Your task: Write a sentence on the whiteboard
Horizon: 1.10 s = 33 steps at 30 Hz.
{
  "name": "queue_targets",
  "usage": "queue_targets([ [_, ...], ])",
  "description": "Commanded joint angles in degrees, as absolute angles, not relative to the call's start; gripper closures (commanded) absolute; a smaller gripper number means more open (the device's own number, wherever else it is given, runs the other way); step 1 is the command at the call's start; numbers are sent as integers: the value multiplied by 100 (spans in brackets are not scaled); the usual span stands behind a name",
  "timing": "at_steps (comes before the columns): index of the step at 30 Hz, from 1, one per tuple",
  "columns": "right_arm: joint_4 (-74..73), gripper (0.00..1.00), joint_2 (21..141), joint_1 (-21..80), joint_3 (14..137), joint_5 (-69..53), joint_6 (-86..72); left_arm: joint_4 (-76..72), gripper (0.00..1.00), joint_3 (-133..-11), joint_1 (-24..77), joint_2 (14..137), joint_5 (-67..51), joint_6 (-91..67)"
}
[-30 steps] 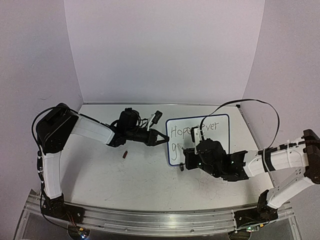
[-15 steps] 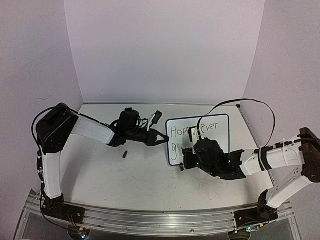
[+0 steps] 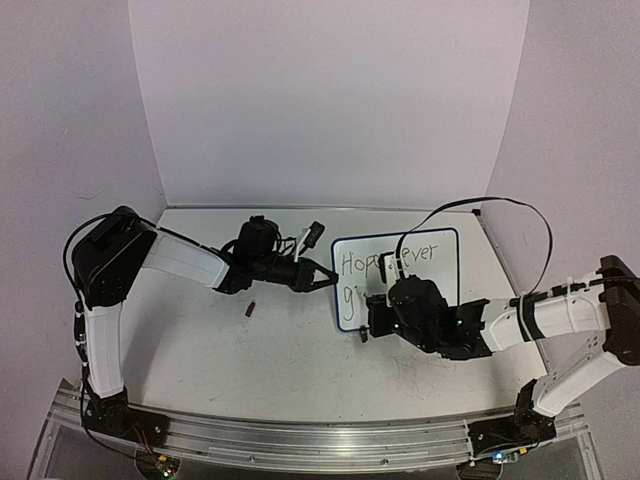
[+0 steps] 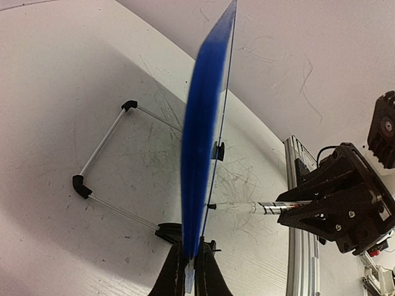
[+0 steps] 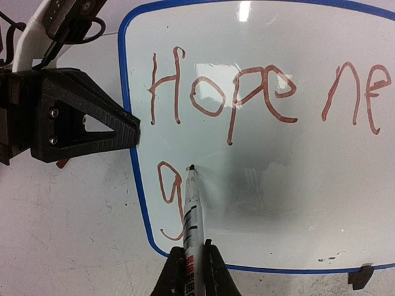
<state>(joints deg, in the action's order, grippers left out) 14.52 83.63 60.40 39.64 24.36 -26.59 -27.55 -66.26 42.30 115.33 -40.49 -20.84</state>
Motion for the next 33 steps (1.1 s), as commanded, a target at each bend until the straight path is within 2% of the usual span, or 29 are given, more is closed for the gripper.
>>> queue_targets([
  [1,1478,100,8097,6025,3921,2347,-2630,-2593,100,-6613,4184,11272,-4056,-2030],
  [33,1405,100,8352,6024,3764,2431,-2856,-2530,100,-6680,4184,11259,-4044,-2013],
])
